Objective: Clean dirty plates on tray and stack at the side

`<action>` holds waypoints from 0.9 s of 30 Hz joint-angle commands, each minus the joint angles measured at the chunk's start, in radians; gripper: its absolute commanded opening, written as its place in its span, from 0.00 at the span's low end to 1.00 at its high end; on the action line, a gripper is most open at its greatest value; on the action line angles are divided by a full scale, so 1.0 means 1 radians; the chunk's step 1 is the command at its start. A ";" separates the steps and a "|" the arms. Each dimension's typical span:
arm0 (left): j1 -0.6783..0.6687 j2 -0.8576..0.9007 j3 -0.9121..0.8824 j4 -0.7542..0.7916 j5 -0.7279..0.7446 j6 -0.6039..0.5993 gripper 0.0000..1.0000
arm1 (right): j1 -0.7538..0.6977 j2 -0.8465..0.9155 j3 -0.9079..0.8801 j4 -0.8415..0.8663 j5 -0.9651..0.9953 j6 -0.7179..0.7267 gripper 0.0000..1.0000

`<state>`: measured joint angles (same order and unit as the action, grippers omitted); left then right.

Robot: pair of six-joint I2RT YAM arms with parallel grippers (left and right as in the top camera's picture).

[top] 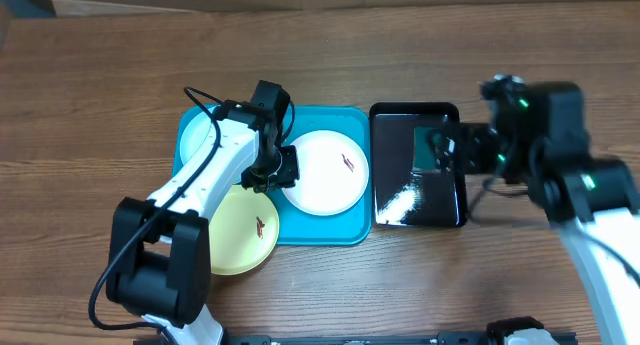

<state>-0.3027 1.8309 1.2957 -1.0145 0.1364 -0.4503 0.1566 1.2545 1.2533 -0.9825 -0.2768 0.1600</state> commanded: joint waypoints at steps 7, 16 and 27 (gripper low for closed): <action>-0.006 0.059 -0.005 0.055 -0.031 -0.037 0.31 | 0.000 0.206 0.028 0.078 -0.019 -0.039 1.00; -0.005 0.078 -0.005 0.063 -0.077 -0.045 0.30 | 0.000 0.298 0.035 0.132 -0.011 -0.050 0.84; -0.006 0.079 -0.034 0.098 -0.098 -0.053 0.28 | 0.000 0.462 0.077 0.126 0.124 -0.053 0.85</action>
<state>-0.3027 1.9003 1.2865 -0.9180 0.0669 -0.4740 0.1570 1.6886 1.3010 -0.8608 -0.1940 0.1146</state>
